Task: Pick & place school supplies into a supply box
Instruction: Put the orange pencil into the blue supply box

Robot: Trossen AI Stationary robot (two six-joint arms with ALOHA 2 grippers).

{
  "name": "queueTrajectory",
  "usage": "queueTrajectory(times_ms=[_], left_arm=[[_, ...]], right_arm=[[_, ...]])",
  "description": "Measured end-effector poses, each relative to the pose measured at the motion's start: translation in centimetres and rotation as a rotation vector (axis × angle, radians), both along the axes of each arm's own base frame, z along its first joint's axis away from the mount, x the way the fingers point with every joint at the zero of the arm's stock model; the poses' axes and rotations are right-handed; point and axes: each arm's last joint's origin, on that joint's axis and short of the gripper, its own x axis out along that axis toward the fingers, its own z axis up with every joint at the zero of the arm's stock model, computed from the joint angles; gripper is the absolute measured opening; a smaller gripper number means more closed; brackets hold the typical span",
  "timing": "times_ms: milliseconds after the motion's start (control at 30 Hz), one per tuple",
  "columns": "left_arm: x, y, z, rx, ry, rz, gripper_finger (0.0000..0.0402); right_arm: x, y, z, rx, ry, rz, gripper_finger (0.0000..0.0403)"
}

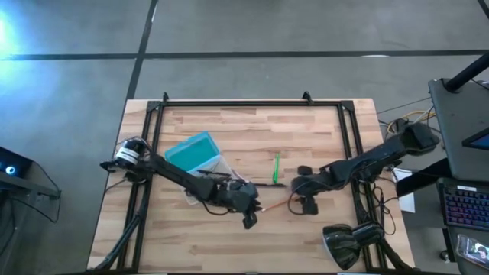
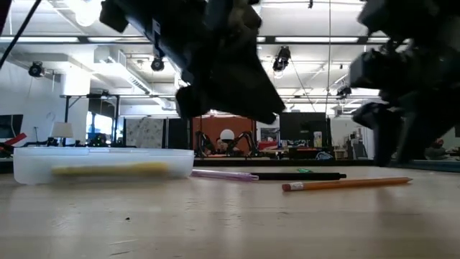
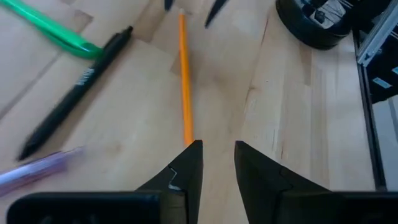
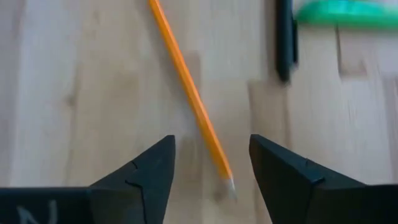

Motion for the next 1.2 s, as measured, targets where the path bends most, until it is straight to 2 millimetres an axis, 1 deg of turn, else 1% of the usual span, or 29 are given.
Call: queueTrajectory(times_ms=[100, 267, 333, 400, 467, 533, 600, 667, 800, 1067, 1200], left_arm=[[1.1, -0.4, -0.8, 0.006, 0.015, 0.0, 0.0084], [3.3, -1.3, -1.5, 0.061, 0.057, -0.05, 0.011], [3.7, -1.4, -2.2, 0.088, 0.131, -0.052, 0.012], [4.5, -1.7, -2.5, 0.092, 0.145, -0.054, 0.0125], [4.6, -1.7, -3.0, 0.115, 0.21, -0.056, 0.0126], [5.1, -1.9, -3.0, 0.115, 0.204, -0.053, 0.0126], [5.0, -1.8, -3.1, 0.128, 0.231, -0.047, 0.0126], [5.2, -1.8, -2.8, 0.122, 0.203, -0.039, 0.0126], [5.0, -1.8, -2.6, 0.132, 0.209, -0.033, 0.0126], [4.7, -1.6, -3.3, 0.134, 0.239, -0.025, 0.0126], [4.7, -1.3, -3.4, 0.135, 0.242, -0.021, 0.0126]], right_arm=[[-1.3, -0.4, -0.2, -0.007, 0.033, -0.007, 0.0207], [-2.9, -0.9, -0.3, -0.024, 0.078, -0.004, 0.022], [-3.1, -1.0, -0.2, -0.028, 0.077, -0.002, 0.0224], [-3.3, -1.1, -0.2, -0.034, 0.085, 0.006, 0.0228], [-3.3, -1.1, -0.2, -0.038, 0.081, 0.017, 0.0231], [-3.4, -1.1, -0.2, -0.042, 0.088, 0.023, 0.0233], [-3.3, -1.1, -0.2, -0.038, 0.081, 0.026, 0.0233], [-3.5, -1.1, -0.3, -0.039, 0.094, 0.028, 0.0233], [-3.6, -1.1, -0.1, -0.037, 0.084, 0.031, 0.0231], [-3.5, -1.1, 0.4, -0.051, 0.058, 0.07, 0.0231], [-3.2, -1.4, 0.5, -0.042, 0.024, 0.011, 0.0225]])
